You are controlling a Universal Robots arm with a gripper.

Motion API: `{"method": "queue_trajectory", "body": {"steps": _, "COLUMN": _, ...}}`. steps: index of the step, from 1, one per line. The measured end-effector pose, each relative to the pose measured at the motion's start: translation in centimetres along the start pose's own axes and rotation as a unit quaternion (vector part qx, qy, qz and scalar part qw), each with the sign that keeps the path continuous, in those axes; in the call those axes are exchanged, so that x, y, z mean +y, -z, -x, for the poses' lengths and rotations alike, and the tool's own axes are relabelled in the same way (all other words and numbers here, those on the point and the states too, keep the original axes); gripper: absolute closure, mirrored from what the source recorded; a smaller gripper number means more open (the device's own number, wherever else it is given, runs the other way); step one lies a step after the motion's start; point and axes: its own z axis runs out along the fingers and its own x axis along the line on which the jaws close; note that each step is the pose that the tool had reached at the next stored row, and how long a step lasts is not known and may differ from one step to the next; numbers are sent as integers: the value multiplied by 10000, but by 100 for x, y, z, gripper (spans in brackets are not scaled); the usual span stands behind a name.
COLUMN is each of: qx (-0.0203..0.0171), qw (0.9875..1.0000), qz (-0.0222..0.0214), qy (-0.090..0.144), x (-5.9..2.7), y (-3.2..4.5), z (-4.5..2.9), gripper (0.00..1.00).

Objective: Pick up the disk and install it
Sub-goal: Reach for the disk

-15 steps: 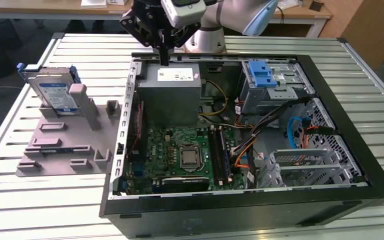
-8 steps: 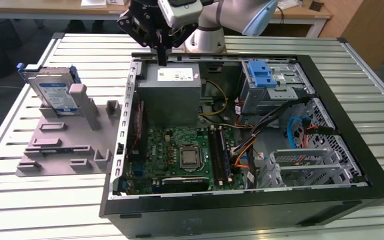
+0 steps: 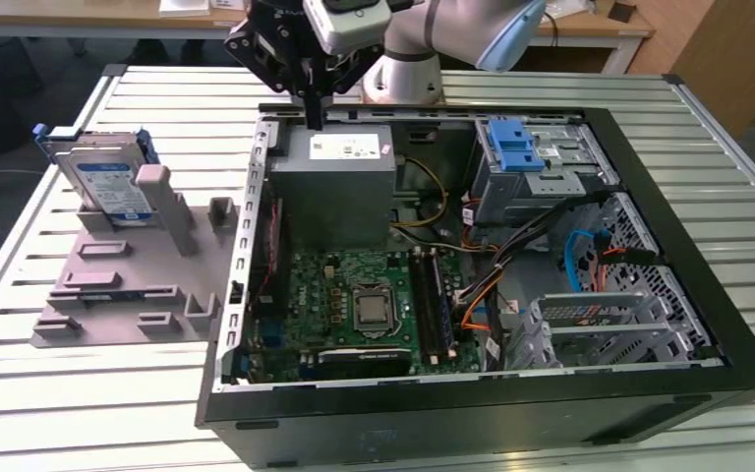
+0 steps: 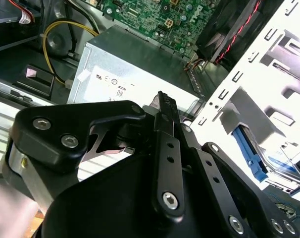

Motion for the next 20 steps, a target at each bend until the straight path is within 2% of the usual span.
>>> {"method": "queue_trajectory", "body": {"steps": 10, "qx": 0, "qw": 10000, "qz": 0, "qy": 0, "x": -5, "y": 0, "z": -68, "gripper": 89}}
{"method": "queue_trajectory", "body": {"steps": 11, "qx": 1, "qw": 10000, "qz": 0, "qy": 0, "x": -12, "y": 0, "z": -157, "gripper": 89}}
{"method": "queue_trajectory", "body": {"steps": 12, "qx": 4, "qw": 10000, "qz": 0, "qy": 0, "x": -16, "y": -3, "z": -204, "gripper": 89}}
{"method": "queue_trajectory", "body": {"steps": 20, "qx": 5, "qw": 10000, "qz": -1, "qy": 0, "x": -19, "y": -5, "z": -246, "gripper": 89}}
